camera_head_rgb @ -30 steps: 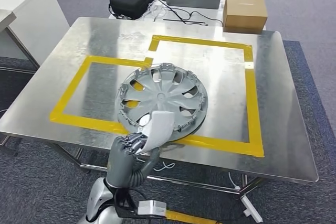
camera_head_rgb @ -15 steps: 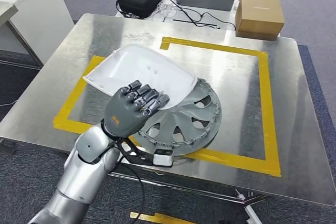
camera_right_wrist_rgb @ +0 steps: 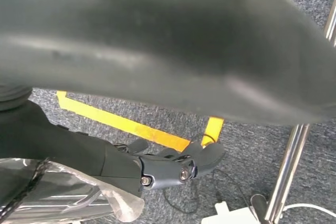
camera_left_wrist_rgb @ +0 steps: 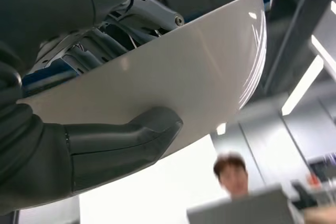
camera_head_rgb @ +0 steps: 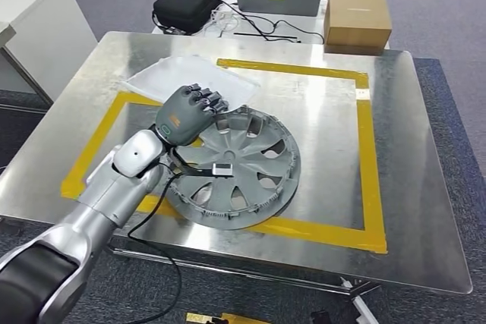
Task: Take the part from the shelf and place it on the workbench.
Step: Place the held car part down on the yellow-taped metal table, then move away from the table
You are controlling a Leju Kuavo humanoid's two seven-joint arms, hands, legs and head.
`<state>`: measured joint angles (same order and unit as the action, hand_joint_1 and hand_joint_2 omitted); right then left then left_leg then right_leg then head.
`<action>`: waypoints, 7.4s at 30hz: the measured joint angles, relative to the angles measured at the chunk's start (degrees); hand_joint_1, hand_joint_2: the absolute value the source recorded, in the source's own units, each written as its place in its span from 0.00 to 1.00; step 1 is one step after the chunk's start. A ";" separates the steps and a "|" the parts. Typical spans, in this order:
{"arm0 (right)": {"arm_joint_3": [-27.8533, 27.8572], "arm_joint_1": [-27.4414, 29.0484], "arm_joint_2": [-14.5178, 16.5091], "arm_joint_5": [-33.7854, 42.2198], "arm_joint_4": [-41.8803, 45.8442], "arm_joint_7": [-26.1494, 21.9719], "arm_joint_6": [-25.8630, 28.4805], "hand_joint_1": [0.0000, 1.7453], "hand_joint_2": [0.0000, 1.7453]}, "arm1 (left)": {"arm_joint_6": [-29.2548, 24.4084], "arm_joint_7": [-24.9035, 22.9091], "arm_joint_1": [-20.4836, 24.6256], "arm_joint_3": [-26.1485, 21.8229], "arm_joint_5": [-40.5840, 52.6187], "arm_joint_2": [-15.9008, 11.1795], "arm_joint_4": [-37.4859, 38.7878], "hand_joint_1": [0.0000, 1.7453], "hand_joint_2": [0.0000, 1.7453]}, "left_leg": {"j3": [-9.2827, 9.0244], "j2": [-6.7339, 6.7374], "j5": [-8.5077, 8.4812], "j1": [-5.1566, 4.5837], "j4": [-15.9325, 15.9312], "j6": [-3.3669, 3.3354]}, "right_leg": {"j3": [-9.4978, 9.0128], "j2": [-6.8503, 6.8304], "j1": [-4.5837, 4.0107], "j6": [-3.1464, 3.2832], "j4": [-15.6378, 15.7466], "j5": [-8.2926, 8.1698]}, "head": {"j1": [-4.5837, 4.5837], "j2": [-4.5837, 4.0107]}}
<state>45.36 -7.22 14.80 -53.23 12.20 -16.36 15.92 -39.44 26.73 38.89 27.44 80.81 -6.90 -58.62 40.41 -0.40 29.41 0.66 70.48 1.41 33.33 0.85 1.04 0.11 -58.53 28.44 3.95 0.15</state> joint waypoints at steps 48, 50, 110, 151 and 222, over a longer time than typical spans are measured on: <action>-1.03 0.81 -0.15 3.09 -0.02 0.80 0.16 0.00 0.00 | 3.56 -2.28 -4.52 4.44 -20.39 -8.60 0.71 0.00 0.00 | -0.94 0.38 -7.69 -0.33 -11.57 -2.27 | -2.79 -0.38 -0.53 -1.55 -2.68 4.26 | -0.09 0.00; -0.75 0.96 -0.15 3.57 -0.04 0.77 0.43 0.00 0.00 | 2.64 -2.84 -7.69 3.99 -20.91 -9.18 -4.76 0.00 0.00 | -0.76 0.41 -8.55 -0.41 -11.78 -1.68 | -5.17 -0.28 -0.72 -1.42 1.21 3.76 | -0.09 0.00; 7.49 1.80 0.28 7.61 -0.39 8.24 -7.46 0.00 0.00 | 27.77 -22.38 -37.85 -34.39 -31.95 15.57 42.85 0.00 0.00 | -5.10 1.18 -6.23 -1.27 -14.49 -3.29 | -4.58 -1.00 -0.75 -2.23 -5.43 1.25 | -0.31 0.00; 6.32 2.56 0.48 0.51 -0.85 15.37 -9.42 0.00 0.00 | 31.37 -37.48 -36.23 -25.61 -25.15 16.16 46.86 0.00 0.00 | -0.25 -0.37 2.55 -0.85 1.83 -0.24 | -7.43 -3.18 -0.75 0.79 4.14 2.57 | -0.04 0.00; 5.07 1.30 0.91 -1.70 -0.85 16.21 -5.91 0.00 0.00 | 36.37 -38.06 -35.25 -25.68 -14.92 15.50 46.97 0.00 0.00 | -7.97 2.69 -2.19 -1.20 -12.52 -2.78 | -5.15 -7.17 -0.81 -1.92 1.72 3.16 | 0.00 0.00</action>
<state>50.43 -5.92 15.71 -54.93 11.34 -0.15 10.01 -3.07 -11.33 3.64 1.76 65.89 8.60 -11.65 32.44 2.30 27.22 -0.54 57.97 -1.38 28.18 -6.32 0.23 -1.80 -56.81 31.60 3.95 0.15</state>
